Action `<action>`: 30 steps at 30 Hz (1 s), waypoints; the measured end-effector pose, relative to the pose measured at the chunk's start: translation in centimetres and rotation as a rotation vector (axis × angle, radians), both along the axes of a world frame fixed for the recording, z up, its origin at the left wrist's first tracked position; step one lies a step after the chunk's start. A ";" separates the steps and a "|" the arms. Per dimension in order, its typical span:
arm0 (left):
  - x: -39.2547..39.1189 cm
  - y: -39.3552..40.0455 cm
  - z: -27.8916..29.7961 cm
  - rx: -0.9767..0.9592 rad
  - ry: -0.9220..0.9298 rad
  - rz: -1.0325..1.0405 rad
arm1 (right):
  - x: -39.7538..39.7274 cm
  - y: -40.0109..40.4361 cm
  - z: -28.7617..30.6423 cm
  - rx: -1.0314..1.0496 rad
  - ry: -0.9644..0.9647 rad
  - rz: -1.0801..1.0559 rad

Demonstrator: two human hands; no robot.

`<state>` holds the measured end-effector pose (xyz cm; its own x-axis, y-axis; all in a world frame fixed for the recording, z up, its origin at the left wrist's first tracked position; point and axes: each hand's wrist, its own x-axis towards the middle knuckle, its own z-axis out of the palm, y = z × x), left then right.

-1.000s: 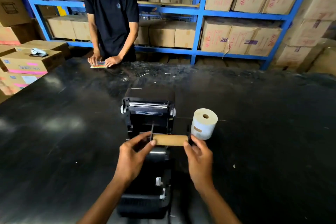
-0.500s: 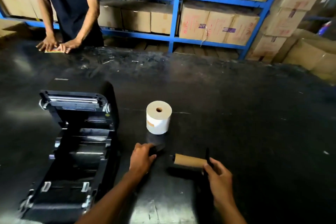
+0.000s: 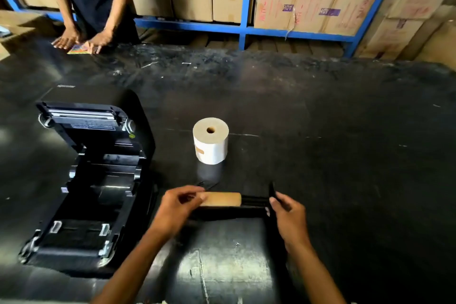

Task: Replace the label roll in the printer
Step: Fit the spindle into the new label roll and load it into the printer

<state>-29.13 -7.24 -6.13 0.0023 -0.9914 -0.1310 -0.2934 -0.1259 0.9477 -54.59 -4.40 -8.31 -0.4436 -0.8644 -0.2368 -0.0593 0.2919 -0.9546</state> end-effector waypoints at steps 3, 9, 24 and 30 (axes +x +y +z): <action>2.4 -0.1 0.5 -0.053 0.008 0.174 | -1.5 -0.5 -0.4 0.019 0.125 0.042; 0.3 1.6 -3.0 -0.022 -0.254 0.042 | 3.6 0.5 -1.9 0.075 0.330 0.370; -2.0 -8.2 1.1 0.313 0.222 0.238 | 7.6 -13.9 7.3 -0.186 0.724 0.624; -3.5 -10.2 1.5 0.463 0.323 0.262 | 10.0 -17.1 4.2 -0.068 0.936 0.707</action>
<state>-32.64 -17.47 -4.61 0.1262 -0.8037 -0.5815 0.0953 -0.5737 0.8135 -44.64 -21.48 -4.12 0.1637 -0.9864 -0.0166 -0.8743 -0.1373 -0.4656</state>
